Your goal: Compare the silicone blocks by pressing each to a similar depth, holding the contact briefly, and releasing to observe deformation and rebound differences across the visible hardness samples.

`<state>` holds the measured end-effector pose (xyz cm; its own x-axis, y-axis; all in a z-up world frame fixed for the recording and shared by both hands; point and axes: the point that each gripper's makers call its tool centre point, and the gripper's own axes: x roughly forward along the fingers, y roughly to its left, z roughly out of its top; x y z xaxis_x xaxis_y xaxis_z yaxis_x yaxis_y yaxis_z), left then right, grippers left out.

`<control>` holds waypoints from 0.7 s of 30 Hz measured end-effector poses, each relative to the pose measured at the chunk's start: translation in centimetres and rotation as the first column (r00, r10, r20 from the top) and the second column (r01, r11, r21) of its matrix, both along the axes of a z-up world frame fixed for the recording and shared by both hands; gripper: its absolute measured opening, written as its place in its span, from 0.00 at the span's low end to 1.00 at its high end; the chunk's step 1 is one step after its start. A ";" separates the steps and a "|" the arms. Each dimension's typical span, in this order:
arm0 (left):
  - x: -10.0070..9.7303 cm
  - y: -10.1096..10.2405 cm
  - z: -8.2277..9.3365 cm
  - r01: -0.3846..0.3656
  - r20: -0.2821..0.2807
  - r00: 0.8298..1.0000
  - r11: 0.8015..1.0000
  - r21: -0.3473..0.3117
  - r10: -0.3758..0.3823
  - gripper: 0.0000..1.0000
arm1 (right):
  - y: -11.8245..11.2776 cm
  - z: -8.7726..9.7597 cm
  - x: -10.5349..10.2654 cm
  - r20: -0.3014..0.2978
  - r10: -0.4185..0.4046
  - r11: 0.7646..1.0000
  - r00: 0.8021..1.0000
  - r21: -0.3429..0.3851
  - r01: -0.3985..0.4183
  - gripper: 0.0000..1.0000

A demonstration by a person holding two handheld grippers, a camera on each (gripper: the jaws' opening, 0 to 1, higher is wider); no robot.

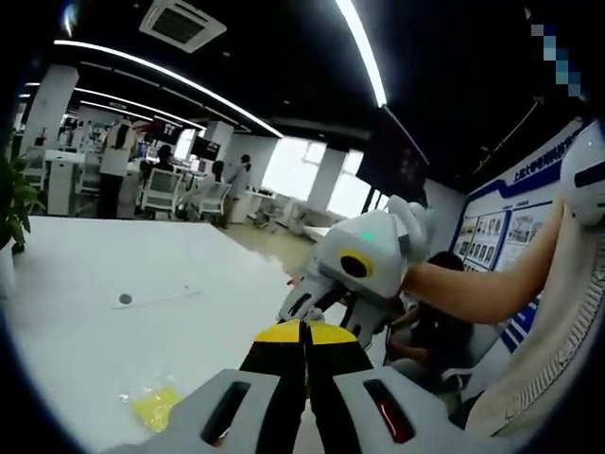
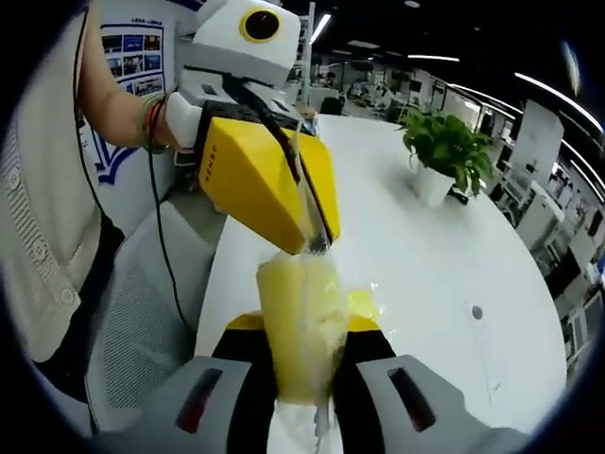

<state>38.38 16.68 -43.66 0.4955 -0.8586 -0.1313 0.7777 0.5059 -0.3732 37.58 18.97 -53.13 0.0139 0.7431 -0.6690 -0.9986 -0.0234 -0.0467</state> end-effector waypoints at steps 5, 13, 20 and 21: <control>-0.3 -0.2 0.2 0.010 0.007 1.000 1.000 -0.002 -0.010 0.00 | -0.2 0.1 -0.4 0.005 0.006 1.000 1.000 -0.007 -0.006 0.13; -0.7 -0.6 0.0 0.017 0.013 1.000 1.000 0.008 -0.017 0.00 | -0.6 -0.1 -0.7 -0.003 -0.001 1.000 1.000 -0.023 0.001 0.13; -1.0 -0.6 -0.1 0.019 0.009 1.000 1.000 0.011 -0.019 0.00 | -0.8 -0.1 -0.9 0.008 0.004 1.000 1.000 -0.028 -0.004 0.13; -1.0 -0.6 -0.1 0.018 0.011 1.000 1.000 0.013 -0.018 0.00 | -0.8 -0.1 -0.9 0.007 0.003 1.000 1.000 -0.029 -0.003 0.13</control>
